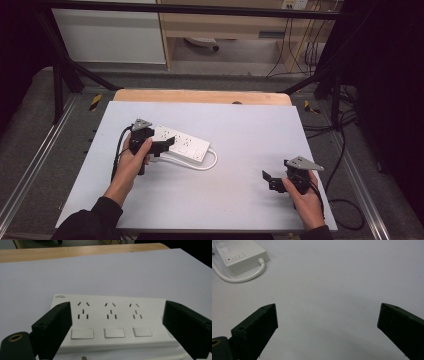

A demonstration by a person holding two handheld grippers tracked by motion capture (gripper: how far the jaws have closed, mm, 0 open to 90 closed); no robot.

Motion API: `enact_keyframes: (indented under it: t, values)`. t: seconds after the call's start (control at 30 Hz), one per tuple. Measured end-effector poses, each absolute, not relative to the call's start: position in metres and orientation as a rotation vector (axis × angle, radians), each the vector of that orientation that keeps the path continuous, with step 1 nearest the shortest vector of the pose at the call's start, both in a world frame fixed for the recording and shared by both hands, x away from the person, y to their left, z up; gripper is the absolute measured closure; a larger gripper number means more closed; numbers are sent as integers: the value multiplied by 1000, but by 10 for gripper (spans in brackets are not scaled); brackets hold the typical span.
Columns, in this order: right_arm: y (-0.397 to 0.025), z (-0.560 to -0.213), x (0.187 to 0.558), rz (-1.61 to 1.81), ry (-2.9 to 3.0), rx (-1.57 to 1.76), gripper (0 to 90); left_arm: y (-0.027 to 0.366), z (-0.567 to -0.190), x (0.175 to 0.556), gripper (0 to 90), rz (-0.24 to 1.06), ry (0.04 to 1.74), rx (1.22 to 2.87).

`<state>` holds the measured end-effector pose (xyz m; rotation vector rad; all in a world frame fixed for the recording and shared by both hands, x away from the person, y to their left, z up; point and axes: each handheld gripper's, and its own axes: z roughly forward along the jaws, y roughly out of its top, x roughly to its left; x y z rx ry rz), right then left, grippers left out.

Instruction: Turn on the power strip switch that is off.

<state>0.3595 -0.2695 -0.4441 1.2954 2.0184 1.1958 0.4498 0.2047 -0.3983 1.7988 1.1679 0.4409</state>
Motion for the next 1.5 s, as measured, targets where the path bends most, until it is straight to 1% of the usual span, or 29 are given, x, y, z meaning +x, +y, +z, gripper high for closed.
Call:
enact_keyframes:
  t: [0.3,0.73,1.5]
  values:
    - [-269,-445,360,1190,2016,1305,36,222,-392,445,89,460,1183,1774]
    - [-269,-445,360,1192,2015,1306,35,232,-390,436,83,445,1176,1762]
    - [-268,-445,360,1186,2027,1293,31,261,-377,417,71,473,1156,1697]
